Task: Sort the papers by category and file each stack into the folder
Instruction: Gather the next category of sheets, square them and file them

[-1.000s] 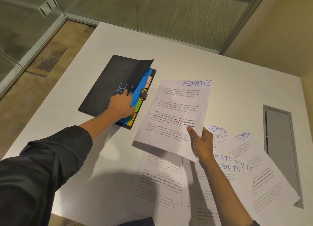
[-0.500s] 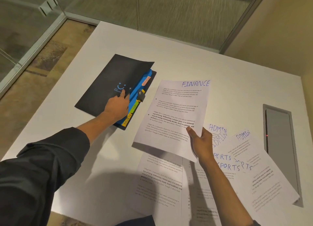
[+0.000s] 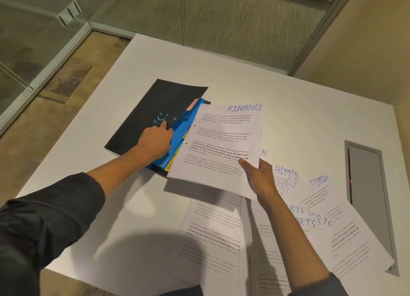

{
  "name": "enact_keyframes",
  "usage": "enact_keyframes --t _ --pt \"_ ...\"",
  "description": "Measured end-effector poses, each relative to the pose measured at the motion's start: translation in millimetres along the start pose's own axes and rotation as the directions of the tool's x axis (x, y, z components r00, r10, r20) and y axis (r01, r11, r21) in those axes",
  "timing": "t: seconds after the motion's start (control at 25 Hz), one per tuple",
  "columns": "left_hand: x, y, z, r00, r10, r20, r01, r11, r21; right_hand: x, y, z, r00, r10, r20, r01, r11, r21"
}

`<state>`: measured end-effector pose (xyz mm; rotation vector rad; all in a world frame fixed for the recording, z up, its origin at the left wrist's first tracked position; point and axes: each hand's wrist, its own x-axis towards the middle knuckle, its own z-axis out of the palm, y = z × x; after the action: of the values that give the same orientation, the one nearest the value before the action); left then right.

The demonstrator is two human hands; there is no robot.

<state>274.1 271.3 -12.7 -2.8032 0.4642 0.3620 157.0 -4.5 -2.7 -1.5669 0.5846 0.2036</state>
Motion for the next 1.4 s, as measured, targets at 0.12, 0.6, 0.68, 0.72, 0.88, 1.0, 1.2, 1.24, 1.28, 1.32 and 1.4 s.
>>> enact_keyframes --t 0.12,0.6,0.68,0.72,0.88,1.0,1.2,1.24,1.28,1.32,1.4 --pt "-3 8 -8 1.0 0.015 0.001 -0.015 1.0 -0.015 14 -6 7 1.0 -0.004 0.026 0.006 0.999 -0.053" --pt "-27 48 -33 0.99 0.139 0.016 -0.14 0.989 0.054 33 -16 53 0.99 -0.098 -0.099 0.065 0.955 -0.288" --pt "-28 53 -35 0.989 0.151 0.003 -0.151 0.988 0.038 31 -9 62 0.989 -0.096 -0.112 0.059 0.954 -0.293" --pt "-29 55 -36 0.988 0.154 0.004 -0.154 0.988 0.03 29 -7 67 0.988 -0.097 -0.116 0.058 0.953 -0.298" --pt "-31 64 -38 0.982 0.186 0.013 -0.186 0.983 0.005 30 -3 80 0.985 -0.109 -0.135 0.062 0.949 -0.311" --pt "-34 72 -39 0.981 0.195 -0.005 -0.195 0.98 -0.023 30 -2 93 0.988 -0.111 -0.112 0.069 0.942 -0.327" --pt "-37 85 -57 0.982 0.185 -0.04 -0.188 0.975 -0.12 33 -3 113 0.986 -0.111 -0.126 0.06 0.934 -0.353" --pt "-37 86 -61 0.984 0.173 -0.05 -0.178 0.974 -0.138 35 -5 114 0.99 -0.104 -0.097 0.055 0.91 -0.411" --pt "-38 86 -64 0.985 0.159 -0.067 -0.167 0.975 -0.149 39 -6 114 0.995 -0.09 -0.047 0.054 0.864 -0.5" --pt "-39 85 -66 0.986 0.148 -0.08 -0.159 0.974 -0.16 42 -8 114 0.997 -0.081 0.01 0.071 0.802 -0.593" --pt "-40 88 -67 0.987 0.135 -0.083 -0.147 0.974 -0.171 51 -8 115 0.99 -0.067 0.125 0.137 0.683 -0.717"
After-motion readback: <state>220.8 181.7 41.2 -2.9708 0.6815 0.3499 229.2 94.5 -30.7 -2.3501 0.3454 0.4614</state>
